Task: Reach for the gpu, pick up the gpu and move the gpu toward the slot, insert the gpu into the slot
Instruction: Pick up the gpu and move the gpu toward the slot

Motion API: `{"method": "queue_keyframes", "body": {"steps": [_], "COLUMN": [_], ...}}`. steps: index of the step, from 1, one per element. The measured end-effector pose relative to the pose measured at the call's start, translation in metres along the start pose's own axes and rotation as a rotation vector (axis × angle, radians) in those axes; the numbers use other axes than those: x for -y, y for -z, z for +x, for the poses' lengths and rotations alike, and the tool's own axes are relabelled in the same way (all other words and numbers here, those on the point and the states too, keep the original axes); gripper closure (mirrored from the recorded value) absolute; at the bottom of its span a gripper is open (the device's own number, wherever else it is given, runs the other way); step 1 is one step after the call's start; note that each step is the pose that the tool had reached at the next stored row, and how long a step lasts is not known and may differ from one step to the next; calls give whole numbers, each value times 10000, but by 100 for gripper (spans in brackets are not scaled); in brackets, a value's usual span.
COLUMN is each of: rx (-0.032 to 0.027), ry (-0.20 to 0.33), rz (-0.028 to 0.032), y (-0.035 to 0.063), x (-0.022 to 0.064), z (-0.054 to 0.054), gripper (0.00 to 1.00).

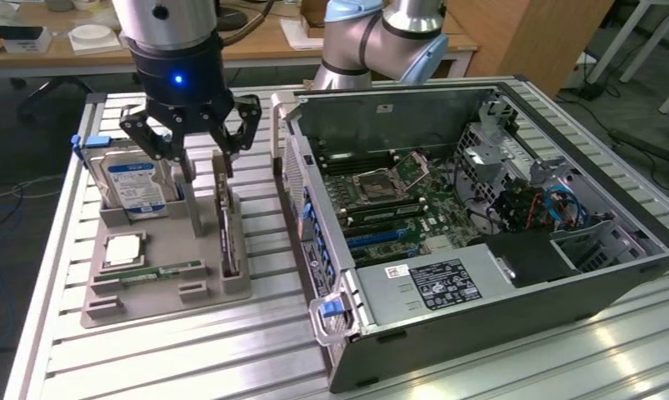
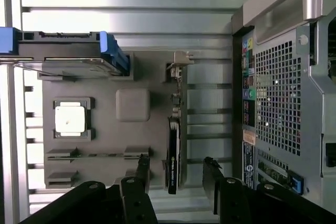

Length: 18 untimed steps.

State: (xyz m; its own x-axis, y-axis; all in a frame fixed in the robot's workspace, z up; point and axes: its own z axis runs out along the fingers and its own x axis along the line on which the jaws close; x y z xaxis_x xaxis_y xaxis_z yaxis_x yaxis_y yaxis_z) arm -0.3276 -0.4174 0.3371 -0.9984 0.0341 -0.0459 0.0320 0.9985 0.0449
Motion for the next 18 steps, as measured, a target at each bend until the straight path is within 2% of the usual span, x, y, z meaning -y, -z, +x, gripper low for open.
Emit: {"method": "queue_keyframes", "body": {"steps": [1,2,3,4,7,8,9,12,18], "rx": [1,-27,-69,-139,-612,-702,-728,-729,-716], "ry": [0,-3,-3,-5,-27,-30,-32,-31,-30], "rz": [-1,1,2,5,20,23,24,26,67], "y": [-19,-36,-51,-61,-79,-89,-106,-164,-271], "x": [0,1,2,3,1,1,1,3,3], "z": [-1,0,0,-1,-43,-68,-97,-114,-109], "gripper": [47,47,47,47,47,47,47,47,47]}}
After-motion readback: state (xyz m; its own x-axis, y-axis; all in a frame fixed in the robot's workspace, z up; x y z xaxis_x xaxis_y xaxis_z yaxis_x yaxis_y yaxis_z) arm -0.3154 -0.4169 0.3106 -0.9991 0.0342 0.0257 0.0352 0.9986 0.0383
